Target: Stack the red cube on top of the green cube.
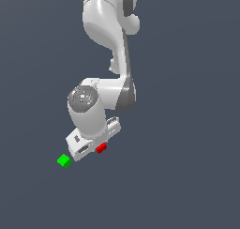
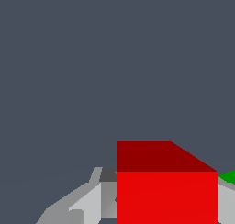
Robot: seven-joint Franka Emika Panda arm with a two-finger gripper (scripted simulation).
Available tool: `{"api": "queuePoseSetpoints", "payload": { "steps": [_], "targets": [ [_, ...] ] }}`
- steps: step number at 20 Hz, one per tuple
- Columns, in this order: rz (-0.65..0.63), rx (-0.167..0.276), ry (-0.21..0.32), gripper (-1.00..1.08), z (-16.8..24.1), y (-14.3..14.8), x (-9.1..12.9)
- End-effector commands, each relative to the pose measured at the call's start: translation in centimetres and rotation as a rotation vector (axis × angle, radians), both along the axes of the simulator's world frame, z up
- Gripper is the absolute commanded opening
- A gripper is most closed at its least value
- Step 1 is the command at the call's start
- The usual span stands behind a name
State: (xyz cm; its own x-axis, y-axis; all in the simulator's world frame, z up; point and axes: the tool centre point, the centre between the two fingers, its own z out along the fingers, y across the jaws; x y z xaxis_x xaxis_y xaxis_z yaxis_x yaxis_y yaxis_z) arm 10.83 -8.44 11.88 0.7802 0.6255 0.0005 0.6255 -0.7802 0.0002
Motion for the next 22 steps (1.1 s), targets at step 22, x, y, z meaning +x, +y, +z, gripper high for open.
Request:
{"api": "queuePoseSetpoints", "payload": {
  "steps": [22],
  "targets": [
    [-0.001, -0.001, 0.000, -1.00, -4.6, -13.2, 2.4]
  ]
}}
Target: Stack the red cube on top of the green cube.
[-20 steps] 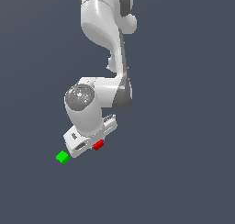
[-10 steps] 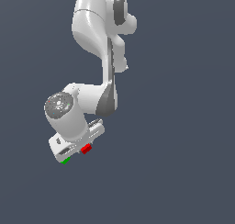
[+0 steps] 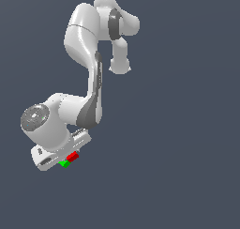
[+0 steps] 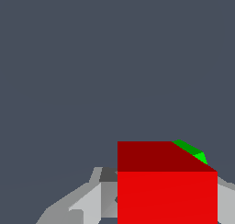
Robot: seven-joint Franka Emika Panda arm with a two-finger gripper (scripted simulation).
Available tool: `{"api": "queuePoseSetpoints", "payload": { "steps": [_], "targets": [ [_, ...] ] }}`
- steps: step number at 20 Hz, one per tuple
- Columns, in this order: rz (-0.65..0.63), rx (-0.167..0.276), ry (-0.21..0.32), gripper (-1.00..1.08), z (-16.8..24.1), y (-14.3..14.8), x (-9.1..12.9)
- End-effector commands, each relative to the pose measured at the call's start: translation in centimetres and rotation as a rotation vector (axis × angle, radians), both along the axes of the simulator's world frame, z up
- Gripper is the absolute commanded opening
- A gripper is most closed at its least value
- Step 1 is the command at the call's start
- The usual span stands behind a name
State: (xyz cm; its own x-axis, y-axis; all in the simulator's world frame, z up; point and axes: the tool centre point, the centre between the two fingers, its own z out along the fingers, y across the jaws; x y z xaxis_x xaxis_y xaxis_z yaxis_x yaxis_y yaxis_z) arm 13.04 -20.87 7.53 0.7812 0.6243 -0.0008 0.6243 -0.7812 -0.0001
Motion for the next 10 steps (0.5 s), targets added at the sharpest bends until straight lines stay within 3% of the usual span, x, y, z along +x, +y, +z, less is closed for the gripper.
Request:
{"api": "queuePoseSetpoints", "payload": {
  "steps": [1, 10],
  "targets": [
    [0.001, 0.000, -0.001, -1.00, -0.4, -1.3, 0.3],
    [0.001, 0.000, -0.001, -1.00, -1.3, -3.8, 0.9]
  ]
}}
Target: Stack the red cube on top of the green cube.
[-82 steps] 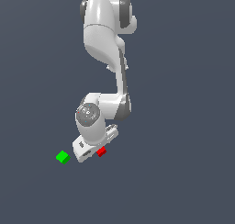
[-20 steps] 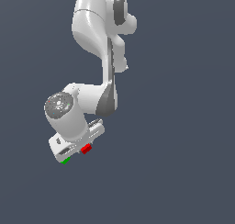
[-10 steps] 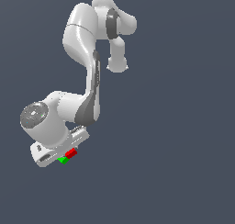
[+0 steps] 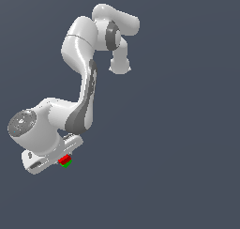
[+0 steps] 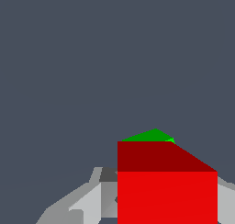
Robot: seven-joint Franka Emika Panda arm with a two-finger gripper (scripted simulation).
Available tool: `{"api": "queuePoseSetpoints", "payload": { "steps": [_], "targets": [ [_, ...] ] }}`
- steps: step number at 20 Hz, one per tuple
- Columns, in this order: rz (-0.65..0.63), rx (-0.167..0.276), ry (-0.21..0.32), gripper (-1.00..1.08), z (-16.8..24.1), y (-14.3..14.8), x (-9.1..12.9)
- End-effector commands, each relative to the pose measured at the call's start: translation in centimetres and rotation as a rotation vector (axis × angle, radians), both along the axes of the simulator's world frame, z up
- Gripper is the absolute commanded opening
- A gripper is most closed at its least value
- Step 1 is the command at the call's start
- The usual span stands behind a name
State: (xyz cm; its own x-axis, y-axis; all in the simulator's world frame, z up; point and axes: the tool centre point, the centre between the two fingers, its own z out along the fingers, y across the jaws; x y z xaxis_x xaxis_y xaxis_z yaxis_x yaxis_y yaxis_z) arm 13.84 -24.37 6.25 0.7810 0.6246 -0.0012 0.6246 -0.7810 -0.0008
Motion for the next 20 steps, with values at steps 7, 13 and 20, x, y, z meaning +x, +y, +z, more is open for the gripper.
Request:
{"api": "queuePoseSetpoints", "payload": {
  "steps": [7, 13, 20],
  "targets": [
    [0.001, 0.000, -0.001, -1.00, -0.20, -0.81, 0.30],
    [0.001, 0.000, -0.001, 1.00, -0.21, -0.86, 0.31],
    [0.001, 0.000, -0.001, 1.00, -0.21, -0.86, 0.31]
  ]
}}
